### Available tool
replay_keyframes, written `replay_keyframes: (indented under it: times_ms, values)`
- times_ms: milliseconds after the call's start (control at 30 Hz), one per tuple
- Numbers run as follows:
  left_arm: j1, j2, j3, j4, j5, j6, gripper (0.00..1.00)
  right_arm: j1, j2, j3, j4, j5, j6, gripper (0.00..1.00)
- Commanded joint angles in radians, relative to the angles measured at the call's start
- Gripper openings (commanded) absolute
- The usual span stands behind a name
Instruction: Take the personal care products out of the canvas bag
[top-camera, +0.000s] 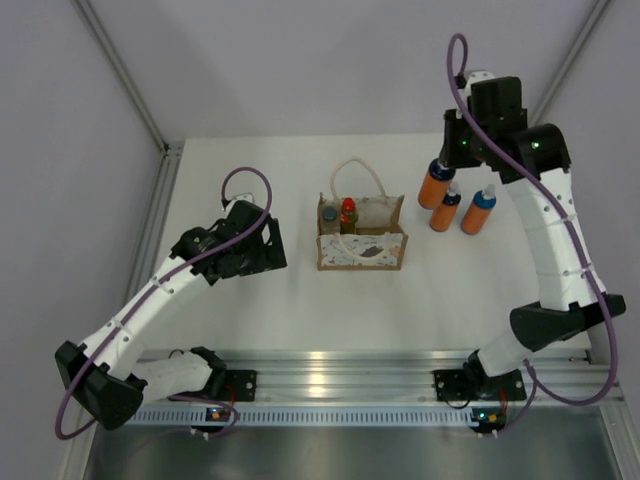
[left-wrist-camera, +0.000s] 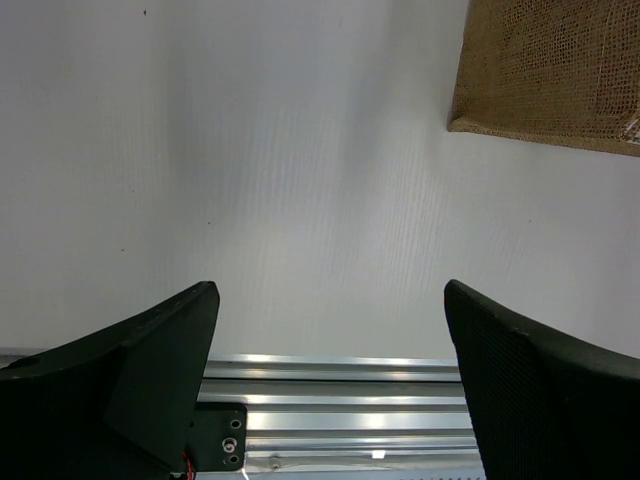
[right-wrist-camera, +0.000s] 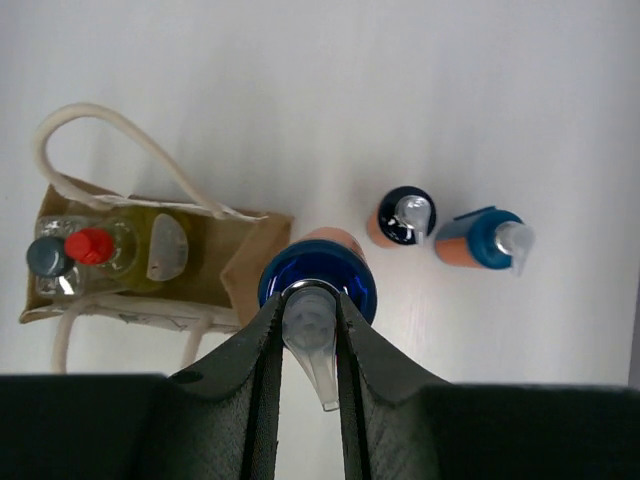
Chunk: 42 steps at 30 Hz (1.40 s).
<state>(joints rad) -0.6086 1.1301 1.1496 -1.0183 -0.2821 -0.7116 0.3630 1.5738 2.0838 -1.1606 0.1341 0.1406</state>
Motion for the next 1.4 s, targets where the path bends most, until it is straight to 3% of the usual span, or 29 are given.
replay_keyframes:
  times_ms: [0,300,633,933,1367]
  values:
    - [-0.002,-0.02,-0.007,-0.003,-0.014,-0.002,0.98,-0.077,-0.098,0.047,-0.001,-0.027,-0.019,0.0]
    - [-0.002,-0.009,0.002,-0.002,-0.011,-0.002,0.99,-0.159,-0.152,-0.094,0.021,0.097,0.002,0.0]
    - [0.0,-0.016,-0.008,-0.003,-0.008,0.001,0.98,-0.275,-0.273,-0.407,0.191,0.116,0.076,0.0]
    - [-0.002,-0.027,-0.001,-0.003,-0.003,0.006,0.98,-0.403,-0.27,-0.625,0.37,0.056,0.103,0.0]
    - [0.0,-0.043,-0.004,-0.003,0.0,0.014,0.99,-0.423,-0.202,-0.791,0.481,0.097,0.091,0.01]
